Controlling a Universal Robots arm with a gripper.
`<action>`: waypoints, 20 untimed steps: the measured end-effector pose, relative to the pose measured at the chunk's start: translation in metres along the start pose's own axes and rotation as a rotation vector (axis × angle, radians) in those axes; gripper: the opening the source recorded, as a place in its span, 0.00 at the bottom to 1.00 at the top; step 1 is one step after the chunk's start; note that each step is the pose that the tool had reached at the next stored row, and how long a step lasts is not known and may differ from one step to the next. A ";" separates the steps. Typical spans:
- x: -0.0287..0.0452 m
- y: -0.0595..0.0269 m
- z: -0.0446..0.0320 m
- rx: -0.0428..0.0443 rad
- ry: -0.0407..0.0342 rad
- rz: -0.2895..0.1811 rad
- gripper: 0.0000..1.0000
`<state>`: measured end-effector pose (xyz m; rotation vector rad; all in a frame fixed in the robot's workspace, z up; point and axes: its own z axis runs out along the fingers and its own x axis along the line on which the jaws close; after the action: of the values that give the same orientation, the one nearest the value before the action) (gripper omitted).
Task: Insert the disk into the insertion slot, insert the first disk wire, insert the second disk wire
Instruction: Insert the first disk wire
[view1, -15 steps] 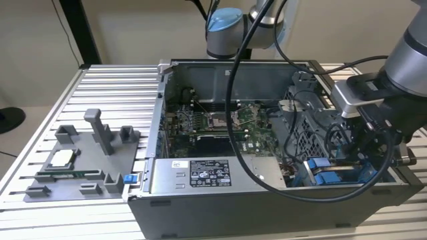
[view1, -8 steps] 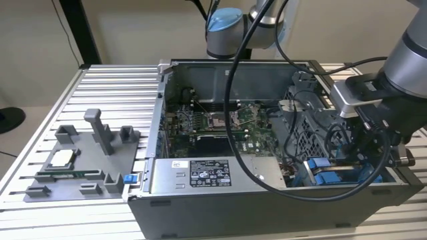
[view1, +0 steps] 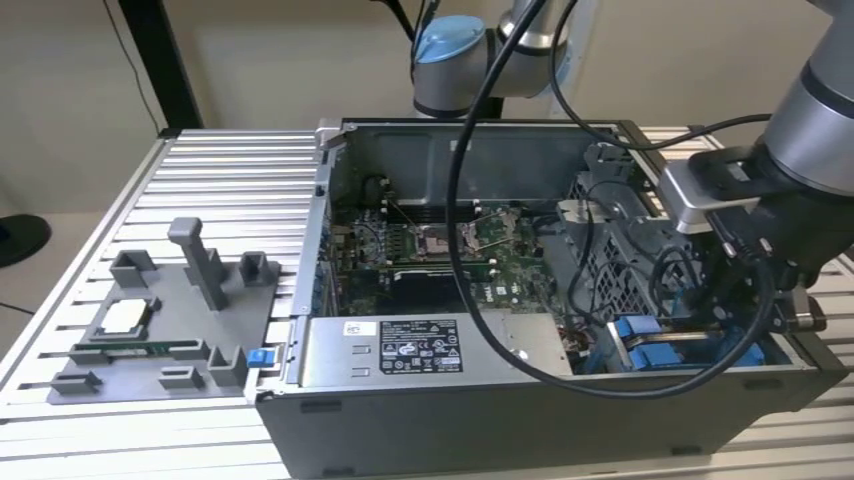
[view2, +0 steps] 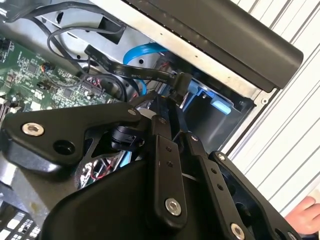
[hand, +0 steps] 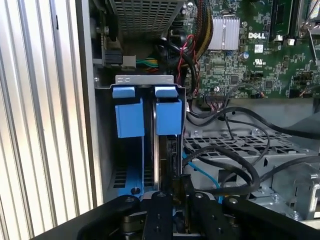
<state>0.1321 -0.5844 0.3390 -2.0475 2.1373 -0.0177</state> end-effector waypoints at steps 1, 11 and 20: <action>-0.0002 0.0000 0.0002 0.0001 0.0000 0.001 0.00; -0.0019 0.0004 0.0025 0.0007 0.0007 0.004 0.00; -0.0013 0.0012 0.0087 0.0006 0.0017 0.004 0.00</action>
<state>0.1321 -0.5821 0.3304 -2.0434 2.1422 -0.0196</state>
